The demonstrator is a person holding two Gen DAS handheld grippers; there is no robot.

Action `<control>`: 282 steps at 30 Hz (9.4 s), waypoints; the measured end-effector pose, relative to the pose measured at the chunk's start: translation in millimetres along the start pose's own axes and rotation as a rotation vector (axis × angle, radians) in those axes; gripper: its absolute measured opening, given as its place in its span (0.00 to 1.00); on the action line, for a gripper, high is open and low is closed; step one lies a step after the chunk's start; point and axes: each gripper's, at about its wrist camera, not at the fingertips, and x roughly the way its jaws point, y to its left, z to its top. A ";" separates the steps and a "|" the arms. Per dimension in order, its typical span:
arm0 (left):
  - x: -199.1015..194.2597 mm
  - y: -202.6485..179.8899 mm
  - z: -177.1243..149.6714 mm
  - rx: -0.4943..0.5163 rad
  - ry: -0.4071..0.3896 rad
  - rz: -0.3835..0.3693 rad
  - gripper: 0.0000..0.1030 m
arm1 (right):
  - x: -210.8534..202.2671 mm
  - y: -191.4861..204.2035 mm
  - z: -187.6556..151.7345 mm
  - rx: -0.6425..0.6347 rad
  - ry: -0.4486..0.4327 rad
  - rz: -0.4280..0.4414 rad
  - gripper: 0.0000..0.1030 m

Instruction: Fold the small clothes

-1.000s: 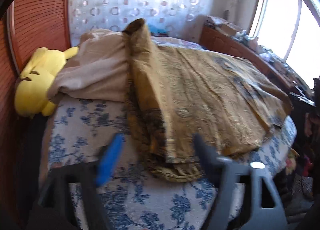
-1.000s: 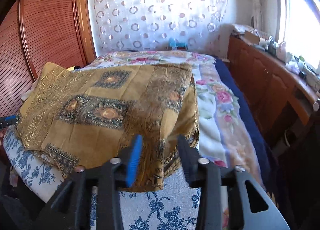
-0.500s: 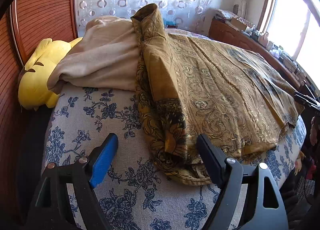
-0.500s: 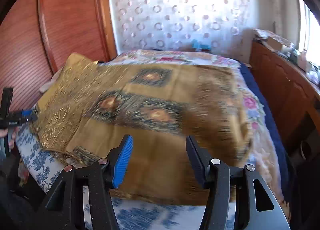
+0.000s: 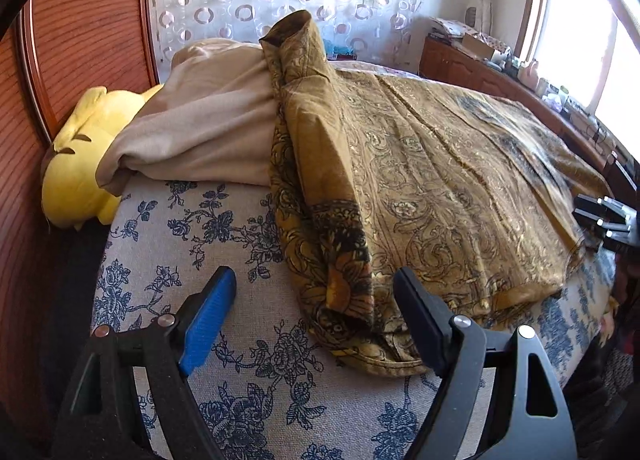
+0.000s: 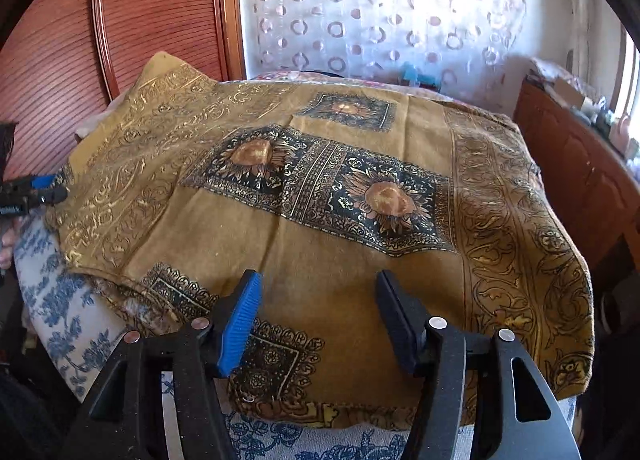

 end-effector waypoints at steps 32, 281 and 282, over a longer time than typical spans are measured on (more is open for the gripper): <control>-28.4 -68.5 60.6 0.111 -0.089 -0.214 0.07 | -14.0 -11.7 -6.9 0.069 -0.021 0.047 0.62; 28.5 -220.9 15.1 0.256 0.110 -0.413 0.45 | -140.6 -60.5 -82.8 0.232 -0.074 -0.089 0.46; 28.4 -221.0 15.3 0.258 0.110 -0.412 0.45 | -142.2 -58.0 -83.4 0.230 -0.075 -0.087 0.46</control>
